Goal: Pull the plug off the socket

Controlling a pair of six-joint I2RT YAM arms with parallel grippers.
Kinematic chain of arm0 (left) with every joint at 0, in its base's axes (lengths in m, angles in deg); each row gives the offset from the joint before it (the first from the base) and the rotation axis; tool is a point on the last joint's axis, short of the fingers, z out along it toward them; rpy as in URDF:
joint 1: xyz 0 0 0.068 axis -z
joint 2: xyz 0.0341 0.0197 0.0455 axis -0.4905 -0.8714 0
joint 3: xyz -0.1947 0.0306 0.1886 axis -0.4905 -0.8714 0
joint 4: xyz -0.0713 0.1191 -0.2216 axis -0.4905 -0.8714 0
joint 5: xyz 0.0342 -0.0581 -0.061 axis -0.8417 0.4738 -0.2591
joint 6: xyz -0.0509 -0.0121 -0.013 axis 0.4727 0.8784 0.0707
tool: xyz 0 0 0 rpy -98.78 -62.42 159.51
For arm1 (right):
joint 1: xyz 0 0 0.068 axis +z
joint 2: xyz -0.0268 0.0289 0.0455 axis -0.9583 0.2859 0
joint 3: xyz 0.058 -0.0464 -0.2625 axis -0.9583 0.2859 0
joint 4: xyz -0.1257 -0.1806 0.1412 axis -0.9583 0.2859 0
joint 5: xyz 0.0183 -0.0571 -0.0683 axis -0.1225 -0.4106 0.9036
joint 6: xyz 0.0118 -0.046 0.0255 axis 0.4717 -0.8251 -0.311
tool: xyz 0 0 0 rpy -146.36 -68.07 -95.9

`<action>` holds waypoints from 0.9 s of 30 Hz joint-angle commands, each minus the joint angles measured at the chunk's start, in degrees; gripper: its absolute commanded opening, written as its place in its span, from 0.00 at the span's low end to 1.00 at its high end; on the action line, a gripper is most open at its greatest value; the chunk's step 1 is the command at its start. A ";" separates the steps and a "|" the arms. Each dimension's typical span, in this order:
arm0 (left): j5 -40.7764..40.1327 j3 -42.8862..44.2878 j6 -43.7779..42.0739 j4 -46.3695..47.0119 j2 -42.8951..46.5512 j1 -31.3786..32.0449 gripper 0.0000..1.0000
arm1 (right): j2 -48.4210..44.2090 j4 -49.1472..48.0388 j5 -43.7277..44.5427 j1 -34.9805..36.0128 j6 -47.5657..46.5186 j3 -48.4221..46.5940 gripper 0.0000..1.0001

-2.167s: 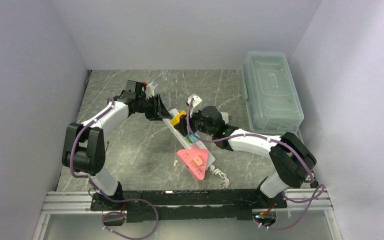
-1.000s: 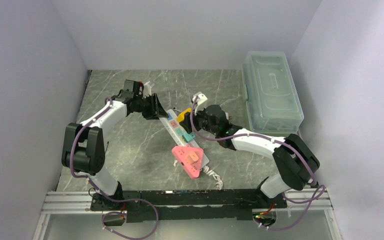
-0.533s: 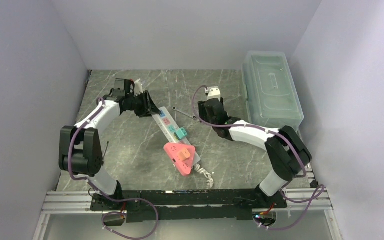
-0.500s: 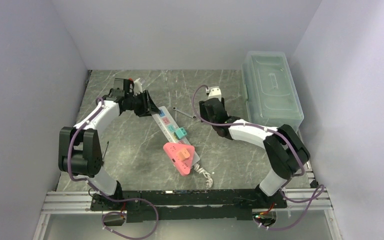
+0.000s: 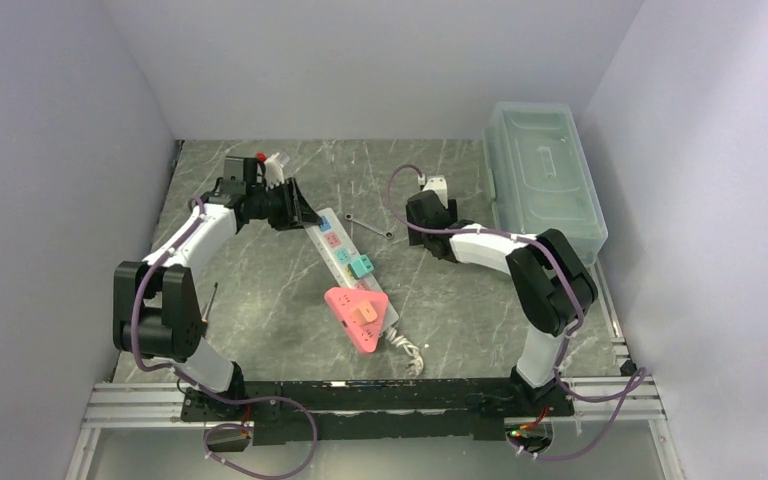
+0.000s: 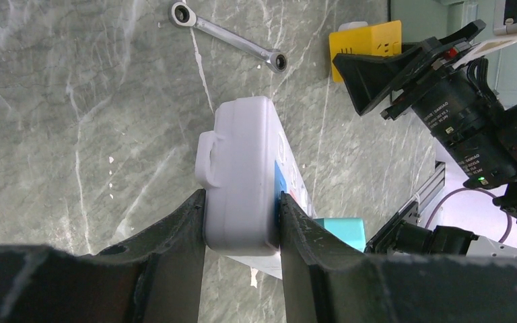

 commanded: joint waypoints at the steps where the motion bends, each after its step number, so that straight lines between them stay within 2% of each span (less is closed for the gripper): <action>1: 1.25 0.33 -1.50 3.04 0.34 -0.50 0.00 | -0.58 0.16 0.56 -0.56 1.01 -2.42 0.80; 4: 0.25 1.10 -1.02 1.60 -1.86 -0.57 0.00 | -1.75 -0.99 -1.09 -0.55 0.64 -1.60 0.93; 8: 0.81 1.69 -0.20 1.57 -5.20 -1.02 0.00 | -4.36 -1.41 -2.64 -0.63 0.46 -0.19 0.99; 14: 0.66 2.45 -0.56 1.75 -9.37 -1.77 0.00 | -10.56 -4.30 -4.62 -0.32 -0.21 2.11 1.00; 19: -0.18 3.32 -1.31 0.44 -12.43 -1.87 0.01 | -16.65 -6.13 -11.22 0.93 -0.93 4.48 1.00; 22: -0.82 4.18 -1.36 -0.94 -14.45 -2.16 0.06 | -22.16 -7.21 -16.68 2.87 -1.51 7.36 0.99; 24: -1.17 4.45 -0.98 -1.67 -15.40 -2.39 0.14 | -26.30 -7.60 -19.38 4.65 -2.07 10.09 1.00; 27: -1.74 4.92 -0.36 -2.71 -16.54 -2.73 0.20 | -30.71 -6.12 -30.27 6.06 -2.68 11.70 1.00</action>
